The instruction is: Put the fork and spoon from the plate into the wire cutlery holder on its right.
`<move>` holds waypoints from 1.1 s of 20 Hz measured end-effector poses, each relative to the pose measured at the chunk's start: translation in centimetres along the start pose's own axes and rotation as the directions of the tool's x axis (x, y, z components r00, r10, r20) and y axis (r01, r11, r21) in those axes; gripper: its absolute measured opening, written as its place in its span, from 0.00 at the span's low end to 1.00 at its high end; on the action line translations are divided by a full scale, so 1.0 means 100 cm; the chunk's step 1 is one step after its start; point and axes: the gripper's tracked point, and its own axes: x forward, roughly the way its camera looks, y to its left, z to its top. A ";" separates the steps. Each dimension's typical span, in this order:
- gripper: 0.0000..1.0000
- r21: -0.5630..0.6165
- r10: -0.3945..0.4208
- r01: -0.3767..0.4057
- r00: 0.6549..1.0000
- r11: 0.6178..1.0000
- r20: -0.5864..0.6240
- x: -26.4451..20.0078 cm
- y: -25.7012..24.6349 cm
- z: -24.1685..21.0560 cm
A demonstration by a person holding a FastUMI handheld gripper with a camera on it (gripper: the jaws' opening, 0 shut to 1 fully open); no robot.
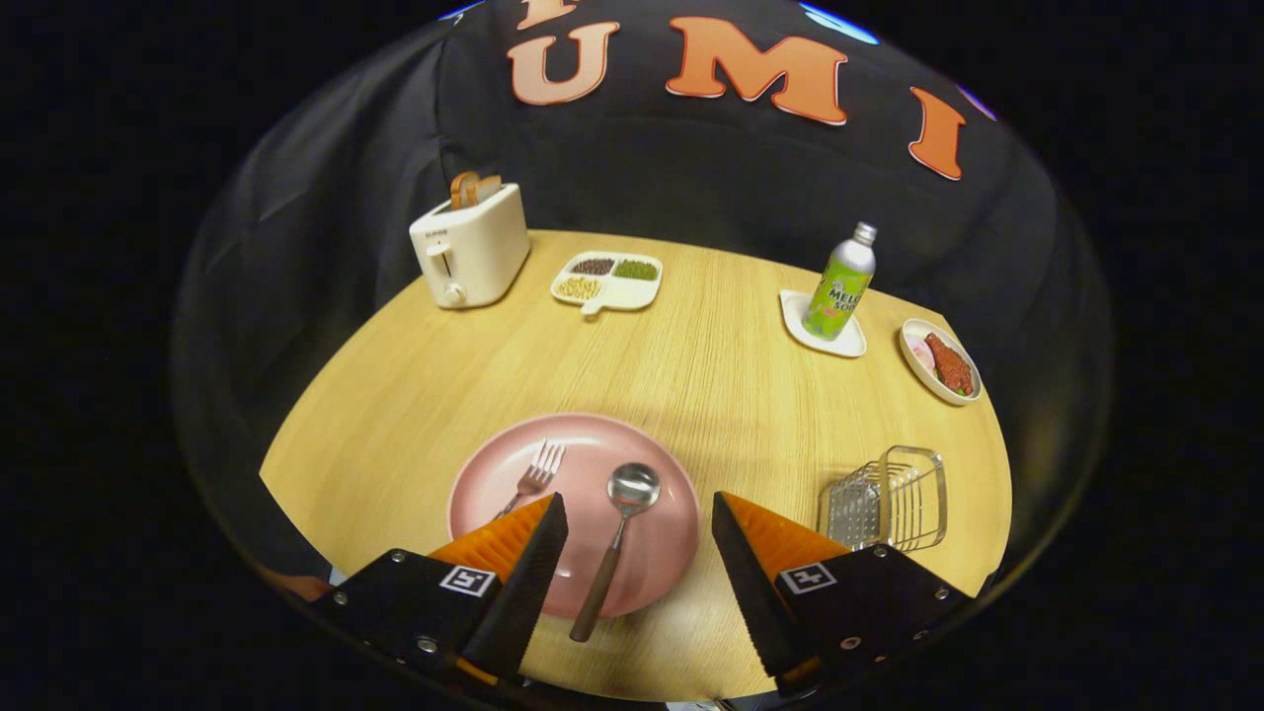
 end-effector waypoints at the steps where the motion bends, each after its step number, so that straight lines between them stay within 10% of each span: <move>1: 0.86 0.003 0.011 -0.011 1.000 1.000 -0.028 0.007 0.005 -0.010; 22: 0.07 0.088 0.003 0.021 0.966 0.996 -0.260 0.033 0.010 -0.061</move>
